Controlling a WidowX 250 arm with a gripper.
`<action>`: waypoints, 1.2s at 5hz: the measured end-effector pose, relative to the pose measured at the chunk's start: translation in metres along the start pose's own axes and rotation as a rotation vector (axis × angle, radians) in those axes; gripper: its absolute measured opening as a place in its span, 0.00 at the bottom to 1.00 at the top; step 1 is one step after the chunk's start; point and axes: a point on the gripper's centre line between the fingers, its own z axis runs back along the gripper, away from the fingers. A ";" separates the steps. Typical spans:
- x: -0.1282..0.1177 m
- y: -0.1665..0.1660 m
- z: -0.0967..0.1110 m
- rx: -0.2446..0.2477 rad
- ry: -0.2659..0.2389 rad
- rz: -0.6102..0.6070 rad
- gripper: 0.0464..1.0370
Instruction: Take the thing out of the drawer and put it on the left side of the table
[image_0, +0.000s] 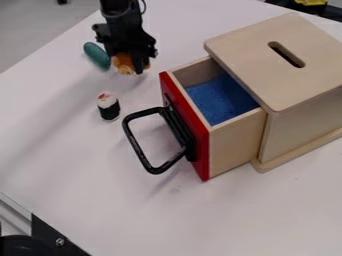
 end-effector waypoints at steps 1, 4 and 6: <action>-0.001 0.000 -0.013 -0.006 0.016 0.006 0.55; -0.002 -0.011 -0.014 -0.054 0.039 0.017 0.96; 0.012 -0.016 0.046 -0.073 -0.054 -0.011 0.96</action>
